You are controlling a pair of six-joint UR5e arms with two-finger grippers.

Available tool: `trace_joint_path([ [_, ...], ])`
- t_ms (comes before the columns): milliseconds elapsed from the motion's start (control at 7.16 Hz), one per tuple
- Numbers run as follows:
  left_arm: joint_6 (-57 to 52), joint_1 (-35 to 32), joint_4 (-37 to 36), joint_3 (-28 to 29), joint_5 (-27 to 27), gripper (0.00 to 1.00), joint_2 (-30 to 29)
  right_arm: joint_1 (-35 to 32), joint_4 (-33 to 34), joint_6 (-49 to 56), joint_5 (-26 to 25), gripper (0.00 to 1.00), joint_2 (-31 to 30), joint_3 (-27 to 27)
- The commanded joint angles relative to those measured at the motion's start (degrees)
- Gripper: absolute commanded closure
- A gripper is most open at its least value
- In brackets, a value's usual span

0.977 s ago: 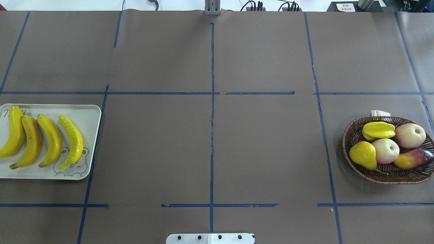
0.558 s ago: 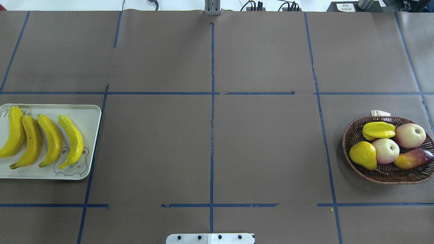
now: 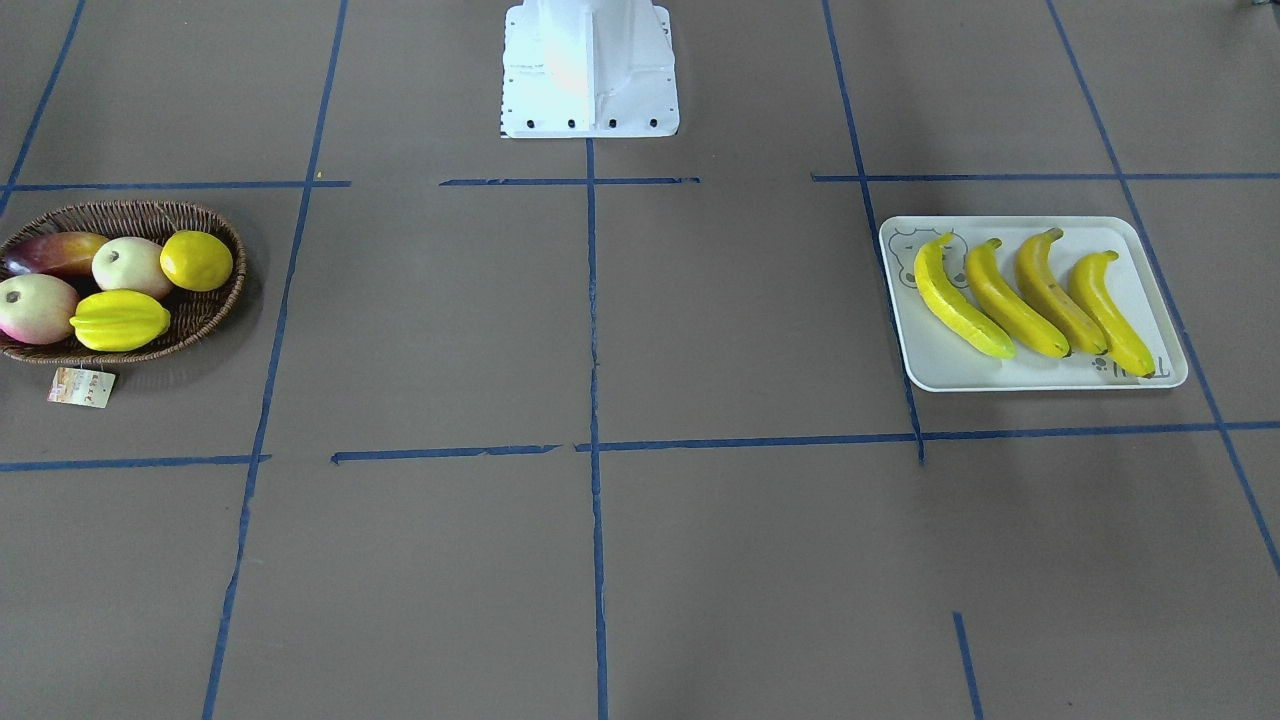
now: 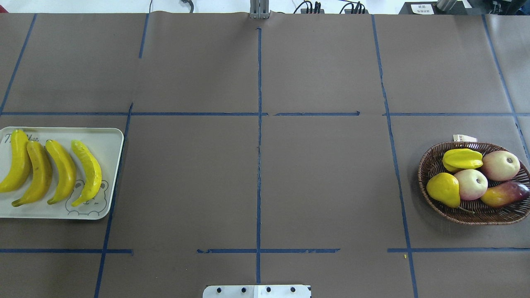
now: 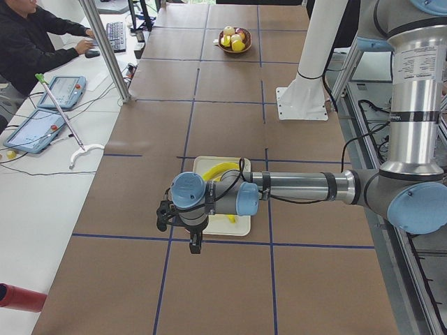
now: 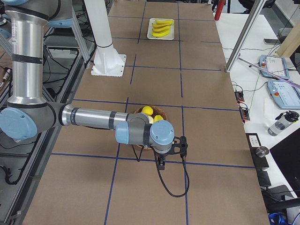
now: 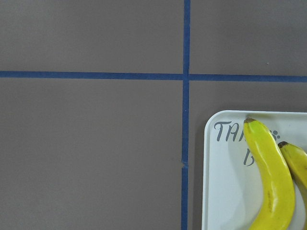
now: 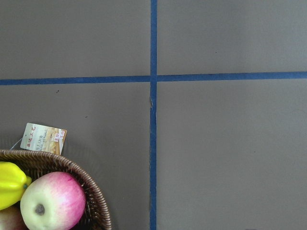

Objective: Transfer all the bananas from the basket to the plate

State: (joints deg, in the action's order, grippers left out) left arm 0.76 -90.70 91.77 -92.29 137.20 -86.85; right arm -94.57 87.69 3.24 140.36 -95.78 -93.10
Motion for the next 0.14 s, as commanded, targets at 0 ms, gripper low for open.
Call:
trace_joint_path([
  [0, 0.2, 0.0, 0.07, 0.09, 0.0, 0.0, -0.07, 0.0, 0.02, 0.01, -0.08, 0.0, 0.06, -0.06],
])
